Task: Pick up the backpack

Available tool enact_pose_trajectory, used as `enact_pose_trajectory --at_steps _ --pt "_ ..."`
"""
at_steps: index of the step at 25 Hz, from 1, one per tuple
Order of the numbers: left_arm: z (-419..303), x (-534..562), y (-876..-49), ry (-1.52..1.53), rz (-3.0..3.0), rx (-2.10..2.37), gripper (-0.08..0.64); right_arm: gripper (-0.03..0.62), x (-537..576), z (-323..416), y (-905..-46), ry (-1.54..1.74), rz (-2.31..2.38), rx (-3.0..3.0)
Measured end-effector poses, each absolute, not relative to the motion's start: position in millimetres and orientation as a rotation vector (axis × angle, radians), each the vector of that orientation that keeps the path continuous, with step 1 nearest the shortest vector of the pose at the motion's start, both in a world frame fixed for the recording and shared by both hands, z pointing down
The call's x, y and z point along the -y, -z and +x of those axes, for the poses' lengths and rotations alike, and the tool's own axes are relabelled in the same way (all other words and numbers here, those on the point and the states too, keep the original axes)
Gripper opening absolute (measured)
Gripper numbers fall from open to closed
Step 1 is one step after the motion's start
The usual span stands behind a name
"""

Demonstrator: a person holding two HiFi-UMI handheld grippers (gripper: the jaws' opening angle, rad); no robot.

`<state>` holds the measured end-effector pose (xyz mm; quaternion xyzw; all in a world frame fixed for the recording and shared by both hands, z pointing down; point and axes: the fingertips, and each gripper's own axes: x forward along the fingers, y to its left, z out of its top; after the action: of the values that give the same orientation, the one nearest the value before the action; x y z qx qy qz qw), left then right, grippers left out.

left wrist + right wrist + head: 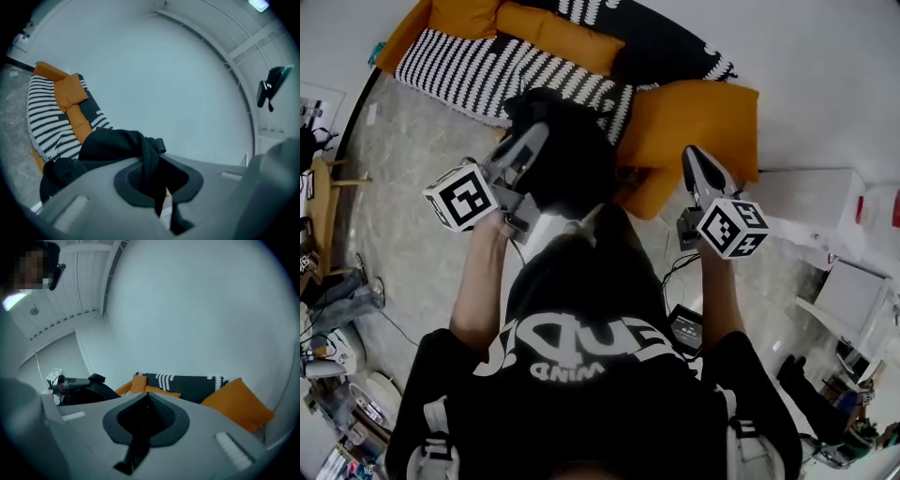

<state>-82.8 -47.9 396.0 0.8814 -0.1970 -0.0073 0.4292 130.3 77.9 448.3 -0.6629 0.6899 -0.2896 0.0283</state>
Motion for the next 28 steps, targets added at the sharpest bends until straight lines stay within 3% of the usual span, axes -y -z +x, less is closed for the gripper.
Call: enact_pose_trajectory --at_steps 12,28 --pt "-135.4 -16.9 -395.2 -0.069 2.205 0.453 0.029 0.002 -165.6 66.7 -438.0 0.834 -2.18 -2.096" --pt "-165.6 -52.0 -411.2 -0.006 2.154 0.595 0.029 0.002 -183.3 64.3 -422.3 0.742 -2.154 -2.221"
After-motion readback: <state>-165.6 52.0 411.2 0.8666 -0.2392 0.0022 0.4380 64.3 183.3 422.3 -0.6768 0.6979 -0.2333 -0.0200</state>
